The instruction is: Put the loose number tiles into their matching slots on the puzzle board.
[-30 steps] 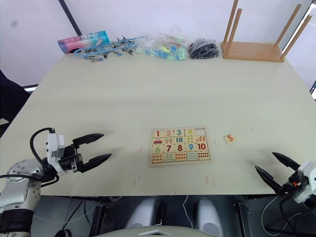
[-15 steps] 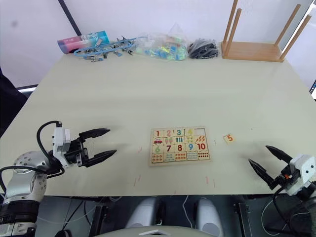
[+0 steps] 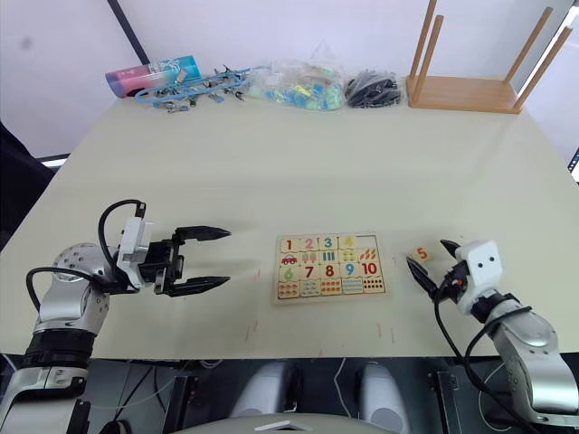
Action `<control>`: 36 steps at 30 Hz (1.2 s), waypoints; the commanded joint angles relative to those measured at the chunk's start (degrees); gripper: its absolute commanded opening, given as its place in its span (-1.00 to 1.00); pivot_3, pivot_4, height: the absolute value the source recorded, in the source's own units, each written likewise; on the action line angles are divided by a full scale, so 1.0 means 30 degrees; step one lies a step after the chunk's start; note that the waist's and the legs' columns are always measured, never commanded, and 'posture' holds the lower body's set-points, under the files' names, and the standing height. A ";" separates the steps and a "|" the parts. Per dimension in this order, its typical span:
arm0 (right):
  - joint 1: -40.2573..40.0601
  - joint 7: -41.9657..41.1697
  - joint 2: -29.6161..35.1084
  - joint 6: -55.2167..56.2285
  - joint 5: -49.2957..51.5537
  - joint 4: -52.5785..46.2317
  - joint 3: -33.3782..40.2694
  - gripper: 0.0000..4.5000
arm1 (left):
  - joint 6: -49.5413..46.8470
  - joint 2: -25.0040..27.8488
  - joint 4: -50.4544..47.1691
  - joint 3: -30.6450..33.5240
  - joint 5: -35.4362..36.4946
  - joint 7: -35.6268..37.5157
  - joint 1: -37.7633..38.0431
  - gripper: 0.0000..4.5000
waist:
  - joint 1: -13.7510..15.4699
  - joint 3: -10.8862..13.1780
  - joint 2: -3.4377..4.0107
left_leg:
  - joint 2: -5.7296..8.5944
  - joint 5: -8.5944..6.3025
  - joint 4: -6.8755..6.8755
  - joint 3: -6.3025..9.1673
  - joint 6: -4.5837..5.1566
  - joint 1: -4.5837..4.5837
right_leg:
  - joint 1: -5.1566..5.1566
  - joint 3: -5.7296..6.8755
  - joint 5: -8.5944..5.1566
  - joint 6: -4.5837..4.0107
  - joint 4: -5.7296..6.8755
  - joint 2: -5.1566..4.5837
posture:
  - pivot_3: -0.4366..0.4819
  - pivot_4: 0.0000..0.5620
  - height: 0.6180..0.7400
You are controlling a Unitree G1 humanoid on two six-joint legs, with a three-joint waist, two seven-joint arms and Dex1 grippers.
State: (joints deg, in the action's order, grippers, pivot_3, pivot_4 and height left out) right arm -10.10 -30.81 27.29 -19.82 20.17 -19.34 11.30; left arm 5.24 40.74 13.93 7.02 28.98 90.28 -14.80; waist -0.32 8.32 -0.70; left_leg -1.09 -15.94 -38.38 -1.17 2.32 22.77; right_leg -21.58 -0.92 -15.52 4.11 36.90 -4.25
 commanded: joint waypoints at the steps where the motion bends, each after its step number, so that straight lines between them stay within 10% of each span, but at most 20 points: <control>1: 0.0462 0.1318 -0.0069 -0.1747 -0.0328 -0.1042 -0.0323 0.98 | 0.0077 0.0351 -0.0629 -0.0220 0.0459 0.0732 -0.0191 1.00 | -0.0023 0.0000 -0.0001 | -0.0002 0.0000 0.0000 0.0001 0.0000 0.0000 | 0.0000 -0.0001 0.0000 0.0000 0.0000 0.0004 | -0.05 -0.47 1.00; 11: 0.1110 0.2344 -0.0317 -0.4160 -0.0029 -0.1123 -0.0360 0.98 | 0.0744 0.1194 -0.0339 -0.0994 0.1401 0.0741 -0.0300 1.00 | -0.0046 0.0000 -0.0002 | -0.0021 0.0000 0.0000 0.0006 0.0002 0.0001 | -0.0004 -0.0011 0.0000 0.0000 0.0002 0.0032 | -0.05 -0.47 1.00; 19: 0.1143 0.2647 -0.0630 -0.4235 -0.0265 -0.1413 -0.0668 -0.33 | 0.1058 0.1073 0.0010 -0.1038 0.1414 0.0741 -0.0311 1.00 | -0.0081 -0.0001 -0.0004 | -0.0025 0.0000 0.0000 0.0005 0.0002 -0.0001 | -0.0005 -0.0012 0.0000 0.0000 0.0002 0.0042 | -0.05 -0.47 1.00; 36: -0.0467 0.9746 -0.6539 -0.8575 -0.0844 -0.7208 -0.1760 -0.33 | 0.1357 0.1088 0.0397 -0.1188 0.1363 0.0741 -0.0420 1.00 | -0.0095 -0.0002 -0.0006 | -0.0036 0.0001 0.0004 0.0008 0.0000 0.0011 | -0.0033 -0.0017 -0.0002 -0.0002 0.0016 0.0054 | -0.05 -0.47 1.00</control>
State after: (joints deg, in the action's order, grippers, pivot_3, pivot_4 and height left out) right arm -11.06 -4.21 8.94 -43.85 17.15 -36.78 5.89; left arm 8.78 43.44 15.54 3.64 31.91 90.61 -15.43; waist -0.60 8.31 -0.72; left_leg -1.20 -15.94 -38.37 -1.14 2.32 22.80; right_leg -21.68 -0.97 -15.52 4.11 36.95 -4.09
